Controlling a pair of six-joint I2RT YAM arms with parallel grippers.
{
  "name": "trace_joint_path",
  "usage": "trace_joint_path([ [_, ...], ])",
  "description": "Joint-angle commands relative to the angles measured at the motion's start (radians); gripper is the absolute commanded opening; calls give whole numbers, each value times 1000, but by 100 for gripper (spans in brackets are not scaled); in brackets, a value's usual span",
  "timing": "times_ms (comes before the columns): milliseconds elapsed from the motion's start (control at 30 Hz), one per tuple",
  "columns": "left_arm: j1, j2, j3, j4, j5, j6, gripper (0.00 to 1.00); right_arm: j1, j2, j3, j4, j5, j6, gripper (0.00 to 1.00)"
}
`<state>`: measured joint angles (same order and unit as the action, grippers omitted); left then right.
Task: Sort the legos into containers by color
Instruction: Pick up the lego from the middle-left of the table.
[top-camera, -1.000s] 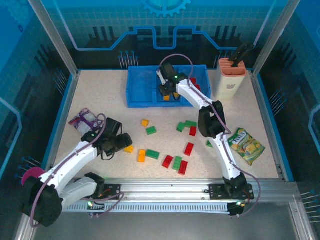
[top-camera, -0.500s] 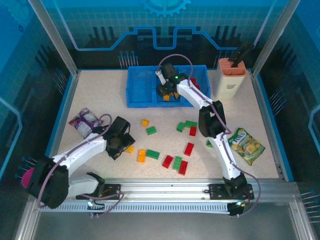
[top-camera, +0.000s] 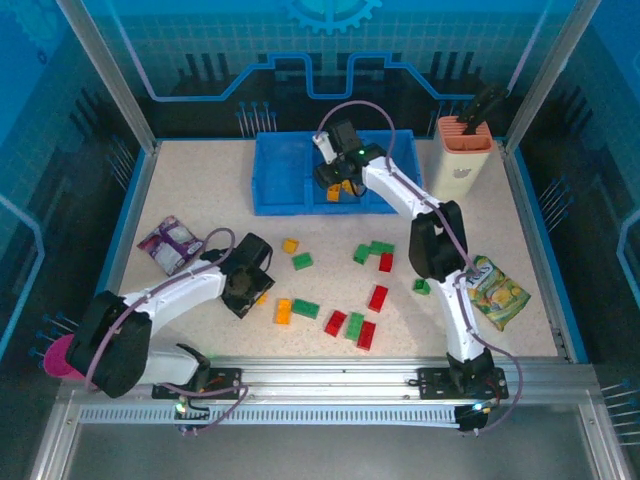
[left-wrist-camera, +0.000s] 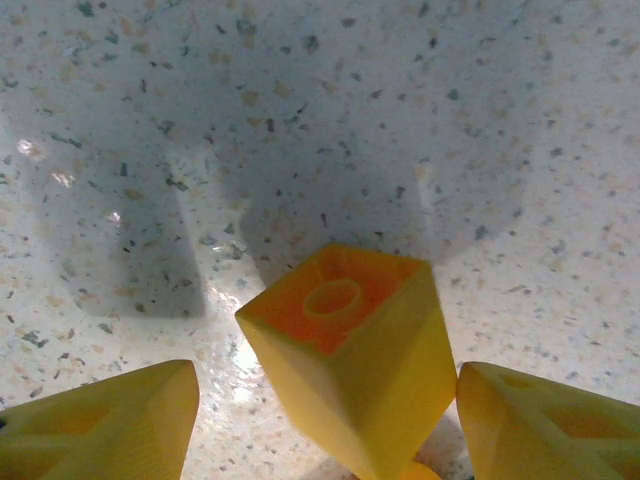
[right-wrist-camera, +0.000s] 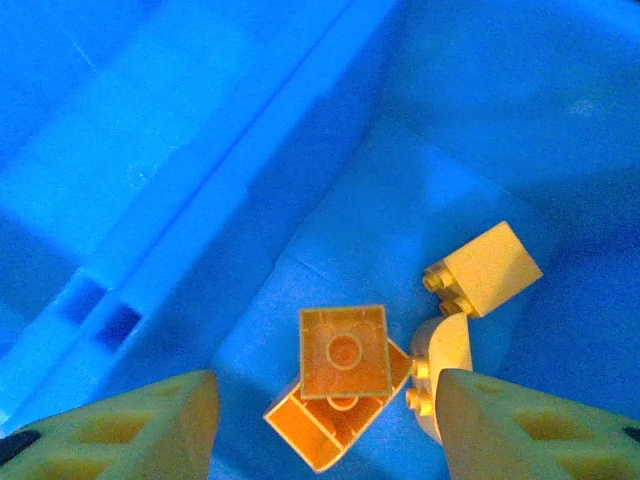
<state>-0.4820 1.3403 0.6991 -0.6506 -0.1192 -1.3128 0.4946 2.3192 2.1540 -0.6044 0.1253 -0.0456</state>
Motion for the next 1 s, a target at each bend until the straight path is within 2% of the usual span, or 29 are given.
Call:
trace_joint_path([
  [0, -7, 34, -4, -3, -30, -37, 69, 3, -77, -42, 45, -24, 6, 61],
  [200, -7, 77, 0, 31, -34, -21, 68, 10, -108, -78, 49, -10, 3, 61],
  [400, -4, 118, 16, 57, -45, 27, 60, 11, -119, -95, 43, -3, 8, 61],
  [600, 9, 170, 64, 61, -58, 126, 43, 12, -161, -138, 43, 10, 15, 61],
  [767, 13, 217, 141, 44, -57, 244, 22, 12, -268, -227, 43, 23, 22, 61],
  [867, 13, 252, 235, 11, -56, 340, 20, 12, -365, -320, 50, 50, 34, 62],
  [967, 8, 303, 397, -38, -71, 461, 16, 8, -466, -424, 47, 82, 57, 62],
])
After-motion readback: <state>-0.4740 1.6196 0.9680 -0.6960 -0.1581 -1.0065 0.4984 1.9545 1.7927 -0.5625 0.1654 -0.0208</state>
